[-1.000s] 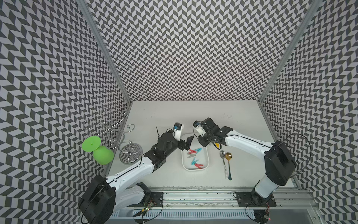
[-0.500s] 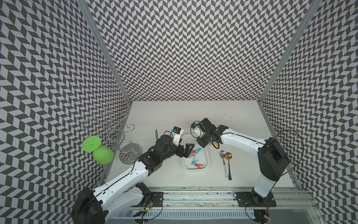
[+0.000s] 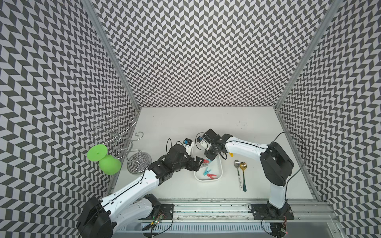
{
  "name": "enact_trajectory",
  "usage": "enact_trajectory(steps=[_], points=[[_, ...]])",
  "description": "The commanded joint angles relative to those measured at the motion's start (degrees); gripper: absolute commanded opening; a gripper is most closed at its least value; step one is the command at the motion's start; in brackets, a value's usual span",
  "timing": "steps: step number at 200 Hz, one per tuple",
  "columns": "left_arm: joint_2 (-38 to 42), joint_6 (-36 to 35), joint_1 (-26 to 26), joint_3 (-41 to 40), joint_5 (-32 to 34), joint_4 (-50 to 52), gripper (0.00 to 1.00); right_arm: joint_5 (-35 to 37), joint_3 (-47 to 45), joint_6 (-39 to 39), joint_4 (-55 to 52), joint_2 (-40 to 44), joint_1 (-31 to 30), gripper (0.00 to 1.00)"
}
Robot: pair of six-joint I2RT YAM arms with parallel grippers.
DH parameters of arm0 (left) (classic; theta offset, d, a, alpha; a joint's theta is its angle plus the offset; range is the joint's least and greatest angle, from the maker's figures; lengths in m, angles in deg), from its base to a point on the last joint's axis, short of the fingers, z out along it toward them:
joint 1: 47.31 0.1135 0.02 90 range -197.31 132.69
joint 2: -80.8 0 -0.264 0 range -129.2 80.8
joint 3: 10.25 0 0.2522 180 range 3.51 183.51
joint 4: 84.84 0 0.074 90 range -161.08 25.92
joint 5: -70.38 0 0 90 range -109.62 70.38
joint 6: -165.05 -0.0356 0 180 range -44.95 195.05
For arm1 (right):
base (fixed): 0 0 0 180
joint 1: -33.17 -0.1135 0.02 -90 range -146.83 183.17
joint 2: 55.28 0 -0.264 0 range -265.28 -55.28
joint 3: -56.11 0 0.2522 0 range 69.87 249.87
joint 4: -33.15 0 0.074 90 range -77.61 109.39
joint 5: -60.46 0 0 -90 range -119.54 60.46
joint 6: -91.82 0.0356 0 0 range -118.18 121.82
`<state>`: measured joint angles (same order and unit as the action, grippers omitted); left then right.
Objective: Take the clothespins out of the storage box
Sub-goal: Pick up the clothespin from the storage box.
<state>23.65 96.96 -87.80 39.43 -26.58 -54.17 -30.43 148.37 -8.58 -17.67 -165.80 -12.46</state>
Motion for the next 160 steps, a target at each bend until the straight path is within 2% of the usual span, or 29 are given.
enact_trajectory(steps=[1, 78, 160], points=[[-0.15, -0.46, -0.19, 2.22, -0.61, 1.04, 0.95, 0.34, 0.76, -1.91, -1.38, -1.64, -0.34, 0.27], [-1.30, -0.44, -0.13, 2.45, -0.37, 0.15, 0.99, 0.53, 0.55, -2.62, -1.97, -3.53, -0.32, 0.30], [-0.45, -0.55, -0.19, 2.46, -0.36, -0.30, 0.99, -0.83, -0.10, -2.79, -2.80, -0.71, -1.05, 0.30]])
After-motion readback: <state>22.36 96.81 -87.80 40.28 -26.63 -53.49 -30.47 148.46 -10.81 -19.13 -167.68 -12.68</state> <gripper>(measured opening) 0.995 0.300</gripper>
